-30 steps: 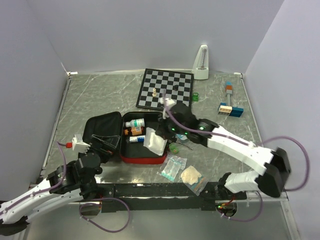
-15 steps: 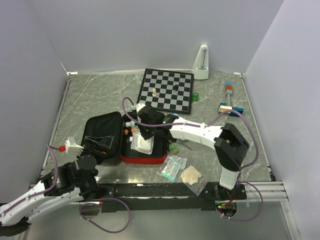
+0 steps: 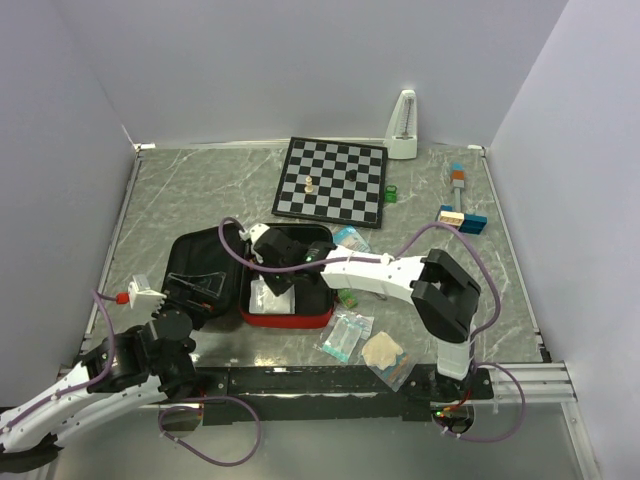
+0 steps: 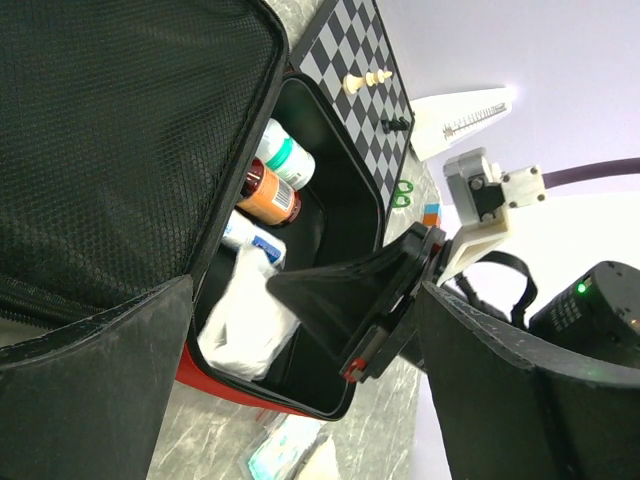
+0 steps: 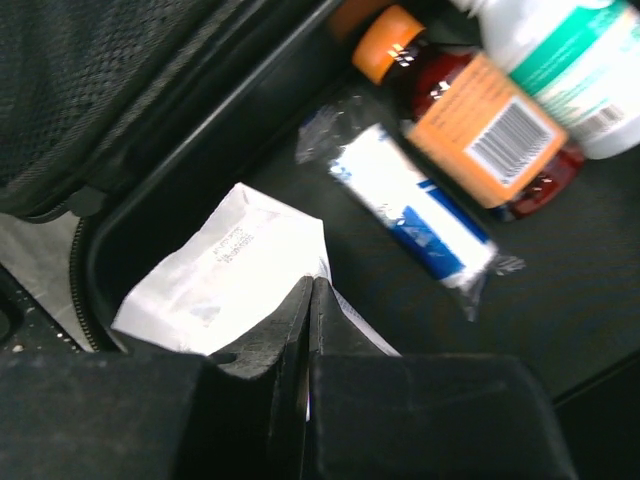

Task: Organize the medicine kit
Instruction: Place the medical item at the medicine box.

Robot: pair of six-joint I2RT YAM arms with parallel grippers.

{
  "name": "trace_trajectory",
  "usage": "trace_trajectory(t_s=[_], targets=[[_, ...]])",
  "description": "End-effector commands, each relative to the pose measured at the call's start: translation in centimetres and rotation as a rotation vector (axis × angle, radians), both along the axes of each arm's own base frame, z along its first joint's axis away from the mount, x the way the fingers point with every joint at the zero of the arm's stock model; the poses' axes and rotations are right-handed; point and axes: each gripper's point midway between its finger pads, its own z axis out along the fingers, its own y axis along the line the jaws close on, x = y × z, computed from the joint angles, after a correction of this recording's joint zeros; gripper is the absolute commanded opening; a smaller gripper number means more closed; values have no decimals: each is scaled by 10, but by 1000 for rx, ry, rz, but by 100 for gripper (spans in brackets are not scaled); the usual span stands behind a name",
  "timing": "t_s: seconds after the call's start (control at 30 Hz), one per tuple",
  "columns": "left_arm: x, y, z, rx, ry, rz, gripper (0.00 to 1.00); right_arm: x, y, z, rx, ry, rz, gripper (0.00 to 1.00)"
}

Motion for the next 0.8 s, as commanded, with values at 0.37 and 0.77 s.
trace_trajectory(t_s=[0.37,0.77], targets=[[0,0,8,-11,-8,3,96,-14,17,3,84,96,-54,50],[2,-5,13,-3,-34,-21,96,-11,-14,84,216,-27,-82,79]])
